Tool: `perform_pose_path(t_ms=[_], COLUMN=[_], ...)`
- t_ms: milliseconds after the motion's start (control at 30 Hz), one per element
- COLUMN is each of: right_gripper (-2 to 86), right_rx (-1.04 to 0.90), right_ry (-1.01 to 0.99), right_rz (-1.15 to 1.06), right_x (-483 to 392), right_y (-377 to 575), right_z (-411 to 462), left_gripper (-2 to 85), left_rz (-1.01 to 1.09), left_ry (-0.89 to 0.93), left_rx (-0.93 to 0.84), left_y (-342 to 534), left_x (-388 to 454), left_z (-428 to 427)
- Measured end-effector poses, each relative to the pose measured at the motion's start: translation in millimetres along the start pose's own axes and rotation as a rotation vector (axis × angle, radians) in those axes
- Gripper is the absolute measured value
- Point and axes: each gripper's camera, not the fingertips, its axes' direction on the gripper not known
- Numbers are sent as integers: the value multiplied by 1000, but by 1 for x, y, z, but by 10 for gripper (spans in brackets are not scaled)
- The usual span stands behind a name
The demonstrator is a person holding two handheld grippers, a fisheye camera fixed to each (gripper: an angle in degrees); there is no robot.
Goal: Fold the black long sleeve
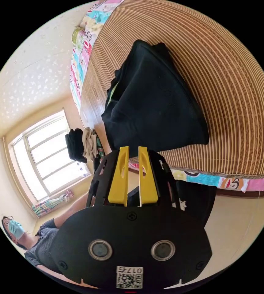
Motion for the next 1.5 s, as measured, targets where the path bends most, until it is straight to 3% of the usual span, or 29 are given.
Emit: perform_pose_path(t_ms=[167, 300, 500, 633, 667, 767, 900, 1000, 1067, 1133, 1233, 1333, 1500], right_gripper=[87, 165, 193, 129, 112, 94, 87, 88, 90, 85, 82, 100, 174], right_rx=[-90, -209, -442, -763, -756, -634, -391, -216, -94, 41, 170, 174, 28], right_ry=[-12, 79, 680, 1276, 1300, 1021, 583, 326, 297, 313, 189, -29, -338], right_rz=[-12, -271, -634, -809, -861, -886, -866, -694, -516, -186, 126, 189, 208], right_x=[-25, -142, -315, -307, -308, -322, -281, -191, -125, -32, 59, 102, 131], right_y=[-11, -40, -55, -52, -49, -53, -52, -55, -54, -44, -2, 36, 60], right_z=[18, 45, 164, 248, 246, 186, 9, -111, -161, -209, -244, -238, -182], left_gripper=[69, 52, 52, 56, 61, 76, 114, 124, 131, 138, 163, 182, 156], left_rz=[-18, 235, 485, 511, 520, 556, 577, 587, 581, 563, 512, 452, 326], left_ry=[-8, -109, -243, -264, -252, -129, -120, -165, -147, -126, -150, -233, -161], left_rx=[-33, 14, 133, 199, 205, 229, 196, 121, 75, 0, -135, -246, -497], left_y=[-14, 1, 44, 57, 61, 71, 73, 56, 40, 18, -21, -56, -92], left_x=[-8, 62, 161, 175, 171, 151, 125, 120, 120, 120, 118, 107, 83], left_z=[31, 27, 37, 44, 44, 31, 23, 42, 59, 86, 138, 186, 252])
